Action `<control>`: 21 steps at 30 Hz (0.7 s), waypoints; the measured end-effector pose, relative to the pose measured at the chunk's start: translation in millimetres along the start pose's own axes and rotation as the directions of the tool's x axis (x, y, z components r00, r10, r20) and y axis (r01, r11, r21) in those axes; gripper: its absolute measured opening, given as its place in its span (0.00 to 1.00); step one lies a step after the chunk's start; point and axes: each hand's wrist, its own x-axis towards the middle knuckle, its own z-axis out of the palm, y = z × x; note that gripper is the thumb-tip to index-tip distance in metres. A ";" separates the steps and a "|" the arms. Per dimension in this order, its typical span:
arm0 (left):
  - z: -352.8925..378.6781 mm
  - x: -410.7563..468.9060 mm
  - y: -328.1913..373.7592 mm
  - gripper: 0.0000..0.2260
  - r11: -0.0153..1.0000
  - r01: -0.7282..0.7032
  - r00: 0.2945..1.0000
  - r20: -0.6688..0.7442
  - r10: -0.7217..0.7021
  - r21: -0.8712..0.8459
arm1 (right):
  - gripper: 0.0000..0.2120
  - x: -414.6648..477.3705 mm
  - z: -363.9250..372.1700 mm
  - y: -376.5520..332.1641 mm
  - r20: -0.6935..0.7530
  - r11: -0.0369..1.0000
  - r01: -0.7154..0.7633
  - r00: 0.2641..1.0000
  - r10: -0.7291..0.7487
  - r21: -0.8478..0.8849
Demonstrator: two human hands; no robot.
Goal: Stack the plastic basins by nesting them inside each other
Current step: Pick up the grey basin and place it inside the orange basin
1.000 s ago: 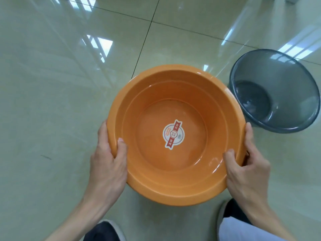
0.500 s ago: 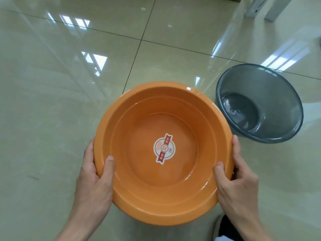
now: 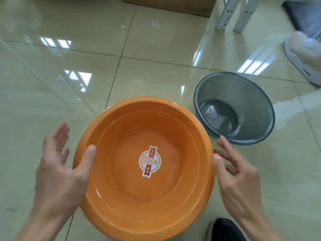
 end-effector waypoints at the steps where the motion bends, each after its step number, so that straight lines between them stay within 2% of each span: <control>1: 3.1 13.7 15.6 0.34 0.993 -0.114 0.993 0.009 0.114 0.013 | 0.21 12.6 -7.3 -2.2 -0.059 1.000 -0.013 0.998 0.013 0.007; 4: 32.9 53.9 73.1 0.33 0.954 -0.270 0.946 0.152 0.288 -0.129 | 0.14 60.7 -34.2 -2.2 -0.261 0.999 -0.011 0.965 0.001 -0.040; 7: 91.0 84.0 132.0 0.30 0.932 -0.335 0.862 0.356 0.361 -0.135 | 0.15 110.0 -59.3 9.9 -0.367 0.981 -0.024 0.929 -0.049 -0.193; 9: 141.7 98.6 154.8 0.29 0.938 -0.341 0.809 0.489 0.327 -0.064 | 0.18 140.4 -72.8 27.0 -0.353 0.946 -0.105 0.935 -0.011 -0.307; 11: 191.1 107.5 166.8 0.30 0.924 -0.370 0.768 0.591 0.248 0.092 | 0.23 163.6 -84.6 43.2 -0.334 0.891 -0.239 0.937 0.106 -0.386; 13: 230.7 108.2 169.0 0.32 0.883 -0.416 0.718 0.674 0.172 0.218 | 0.26 177.0 -92.2 56.0 -0.303 0.876 -0.347 0.920 0.249 -0.333; 15: 258.4 103.0 166.2 0.29 0.865 -0.416 0.686 0.721 0.097 0.280 | 0.26 183.6 -94.7 67.4 -0.261 0.879 -0.411 0.900 0.349 -0.243; 18: 282.4 98.5 155.9 0.15 0.905 -0.319 0.672 0.741 0.007 0.281 | 0.18 184.9 -87.9 85.9 -0.244 0.892 -0.414 0.897 0.367 -0.180; 21: 289.1 98.4 147.7 0.15 0.920 -0.290 0.701 0.713 0.017 0.263 | 0.09 182.2 -81.0 96.6 -0.271 0.895 -0.376 0.911 0.311 -0.239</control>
